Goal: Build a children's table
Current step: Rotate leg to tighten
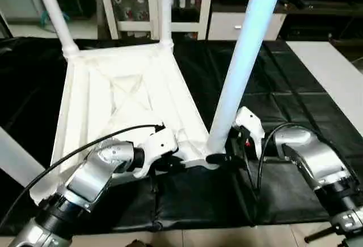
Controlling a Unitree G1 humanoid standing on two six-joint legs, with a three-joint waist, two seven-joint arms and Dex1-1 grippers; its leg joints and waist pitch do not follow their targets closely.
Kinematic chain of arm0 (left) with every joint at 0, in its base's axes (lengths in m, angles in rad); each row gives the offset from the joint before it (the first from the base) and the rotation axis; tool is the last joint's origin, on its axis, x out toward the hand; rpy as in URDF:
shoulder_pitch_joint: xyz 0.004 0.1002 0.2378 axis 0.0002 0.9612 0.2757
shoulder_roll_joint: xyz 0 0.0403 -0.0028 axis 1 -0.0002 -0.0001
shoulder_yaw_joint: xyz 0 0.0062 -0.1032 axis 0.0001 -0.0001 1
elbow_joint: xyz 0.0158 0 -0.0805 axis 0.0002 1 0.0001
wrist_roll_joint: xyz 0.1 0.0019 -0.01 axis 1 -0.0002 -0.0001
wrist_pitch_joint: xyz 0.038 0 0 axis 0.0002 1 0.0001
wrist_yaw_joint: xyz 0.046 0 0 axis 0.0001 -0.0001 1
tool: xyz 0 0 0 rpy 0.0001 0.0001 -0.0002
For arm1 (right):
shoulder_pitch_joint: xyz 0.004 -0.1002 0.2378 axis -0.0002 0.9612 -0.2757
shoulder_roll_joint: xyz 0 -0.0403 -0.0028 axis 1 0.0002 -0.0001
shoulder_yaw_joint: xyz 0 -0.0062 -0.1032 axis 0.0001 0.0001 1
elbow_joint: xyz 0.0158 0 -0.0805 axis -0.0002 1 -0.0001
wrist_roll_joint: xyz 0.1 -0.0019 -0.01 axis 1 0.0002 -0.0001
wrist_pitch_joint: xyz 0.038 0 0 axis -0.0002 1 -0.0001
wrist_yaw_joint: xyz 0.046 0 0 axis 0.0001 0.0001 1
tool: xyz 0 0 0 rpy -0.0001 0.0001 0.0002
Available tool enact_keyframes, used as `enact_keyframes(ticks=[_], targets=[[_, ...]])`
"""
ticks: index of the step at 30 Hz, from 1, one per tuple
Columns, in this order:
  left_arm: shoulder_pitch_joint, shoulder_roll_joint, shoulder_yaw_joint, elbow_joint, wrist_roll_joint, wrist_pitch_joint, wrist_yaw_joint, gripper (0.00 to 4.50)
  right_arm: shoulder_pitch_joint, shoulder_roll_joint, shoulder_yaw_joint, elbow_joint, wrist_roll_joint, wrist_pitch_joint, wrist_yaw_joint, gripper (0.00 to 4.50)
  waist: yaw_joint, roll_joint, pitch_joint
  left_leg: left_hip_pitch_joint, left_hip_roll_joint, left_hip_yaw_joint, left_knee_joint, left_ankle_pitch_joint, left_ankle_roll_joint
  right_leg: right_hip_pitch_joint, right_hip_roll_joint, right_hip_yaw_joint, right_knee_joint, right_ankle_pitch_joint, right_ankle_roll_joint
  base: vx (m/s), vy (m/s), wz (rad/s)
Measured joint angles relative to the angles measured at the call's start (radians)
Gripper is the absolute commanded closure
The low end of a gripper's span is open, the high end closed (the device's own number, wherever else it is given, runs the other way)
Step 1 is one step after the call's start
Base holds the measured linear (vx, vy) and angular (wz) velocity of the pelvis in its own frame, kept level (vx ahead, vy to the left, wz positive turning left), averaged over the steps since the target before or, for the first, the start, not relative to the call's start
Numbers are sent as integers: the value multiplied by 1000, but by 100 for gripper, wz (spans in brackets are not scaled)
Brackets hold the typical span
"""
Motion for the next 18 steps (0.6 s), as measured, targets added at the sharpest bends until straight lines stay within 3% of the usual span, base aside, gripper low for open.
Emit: enact_keyframes(ticks=[18], targets=[[0,0,2,0,-1,3,0,450,-3,11,-1,21,5,-25,58,162,0,0,0,0,1,0,2,0,0,0,0,0,1,1,-1,0,0,0]])
